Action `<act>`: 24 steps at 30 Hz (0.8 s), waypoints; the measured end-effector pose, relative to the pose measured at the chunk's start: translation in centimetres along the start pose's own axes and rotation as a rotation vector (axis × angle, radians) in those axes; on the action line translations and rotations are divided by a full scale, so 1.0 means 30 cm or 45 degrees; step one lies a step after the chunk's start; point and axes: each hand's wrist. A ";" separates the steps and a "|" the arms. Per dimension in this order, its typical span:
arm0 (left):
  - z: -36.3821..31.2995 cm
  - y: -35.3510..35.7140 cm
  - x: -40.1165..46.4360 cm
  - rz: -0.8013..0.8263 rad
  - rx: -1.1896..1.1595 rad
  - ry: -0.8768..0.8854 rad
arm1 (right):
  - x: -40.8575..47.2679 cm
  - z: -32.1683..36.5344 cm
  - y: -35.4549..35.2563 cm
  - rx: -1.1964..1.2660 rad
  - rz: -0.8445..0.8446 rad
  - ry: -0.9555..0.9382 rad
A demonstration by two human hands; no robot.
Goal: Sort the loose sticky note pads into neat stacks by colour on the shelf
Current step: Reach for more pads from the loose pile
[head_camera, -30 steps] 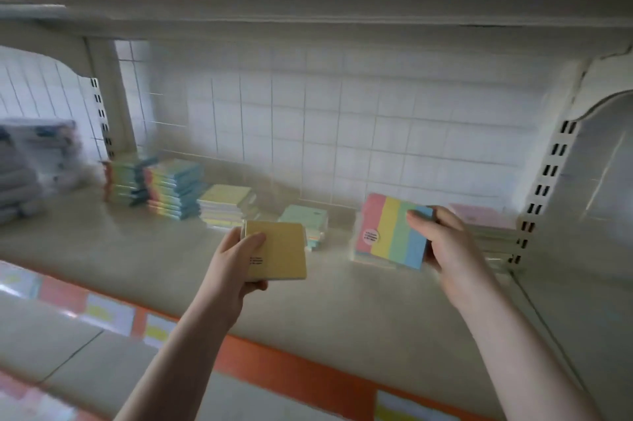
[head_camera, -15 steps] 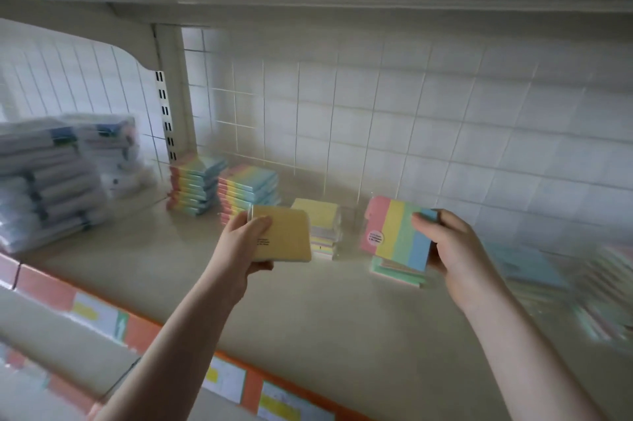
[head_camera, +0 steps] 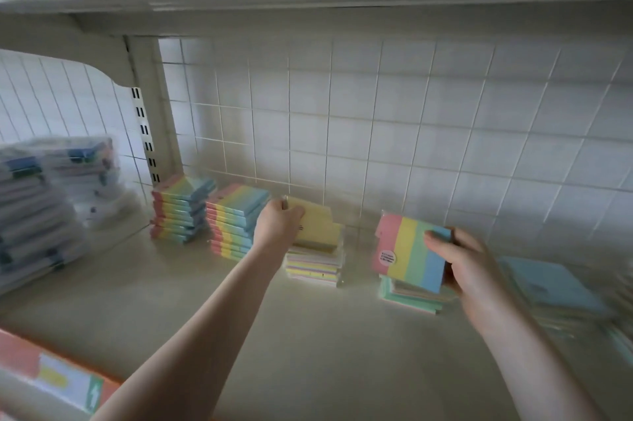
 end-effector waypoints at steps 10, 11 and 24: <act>0.069 0.006 0.051 0.256 0.441 0.084 | 0.015 -0.020 0.008 -0.030 -0.067 -0.034; 0.074 0.008 0.044 0.273 0.462 0.097 | 0.013 -0.017 0.010 -0.030 -0.068 -0.044; 0.131 -0.362 -0.037 -0.077 0.653 0.647 | 0.071 0.088 0.329 0.012 0.055 -0.087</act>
Point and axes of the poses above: each hand's wrist, its own x-axis towards the middle knuckle, its own y-axis out of the palm, z = x × y, and after that the axes turned 14 degrees about y, right-handed
